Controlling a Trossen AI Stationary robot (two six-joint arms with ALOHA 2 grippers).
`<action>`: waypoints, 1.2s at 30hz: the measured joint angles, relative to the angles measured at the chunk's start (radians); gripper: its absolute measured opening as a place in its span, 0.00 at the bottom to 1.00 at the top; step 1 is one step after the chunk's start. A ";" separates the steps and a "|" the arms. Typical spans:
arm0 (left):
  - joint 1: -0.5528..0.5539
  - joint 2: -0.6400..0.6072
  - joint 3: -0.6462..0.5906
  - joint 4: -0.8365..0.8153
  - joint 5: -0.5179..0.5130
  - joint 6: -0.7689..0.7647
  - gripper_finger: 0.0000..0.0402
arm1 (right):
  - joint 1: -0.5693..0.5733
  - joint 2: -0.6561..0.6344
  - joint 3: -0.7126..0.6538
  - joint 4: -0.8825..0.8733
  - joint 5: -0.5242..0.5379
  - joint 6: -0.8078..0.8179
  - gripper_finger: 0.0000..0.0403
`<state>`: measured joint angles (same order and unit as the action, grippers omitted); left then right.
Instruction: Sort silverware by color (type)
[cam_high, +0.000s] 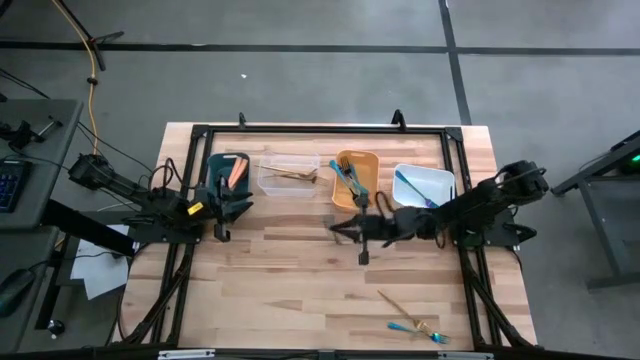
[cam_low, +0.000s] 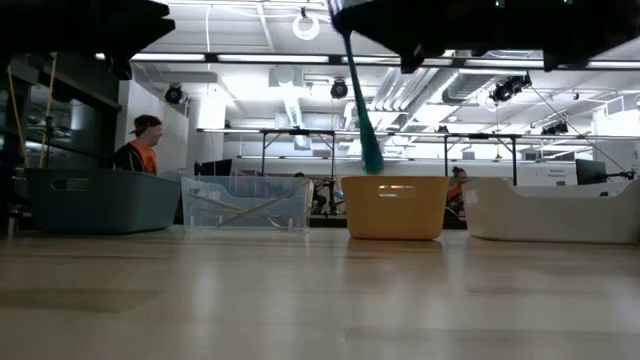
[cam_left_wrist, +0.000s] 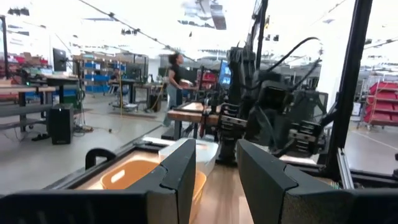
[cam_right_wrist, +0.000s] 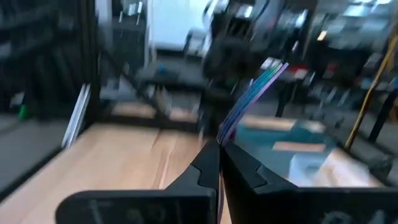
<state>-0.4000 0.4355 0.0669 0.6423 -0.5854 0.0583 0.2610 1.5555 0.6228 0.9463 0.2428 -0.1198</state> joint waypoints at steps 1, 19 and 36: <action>0.000 0.001 0.000 0.008 0.001 0.007 0.28 | -0.007 0.000 -0.022 0.067 0.000 -0.005 0.00; 0.094 0.301 0.000 0.170 0.102 -0.089 0.28 | -0.059 0.001 -0.045 0.224 -0.016 0.024 0.00; 0.099 0.421 0.001 0.352 0.165 -0.109 0.28 | -0.080 0.001 -0.045 0.192 -0.057 0.014 0.00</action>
<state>-0.3012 0.8566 0.0677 0.9942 -0.4202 -0.0509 0.1810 1.5562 0.5781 1.1385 0.1854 -0.1056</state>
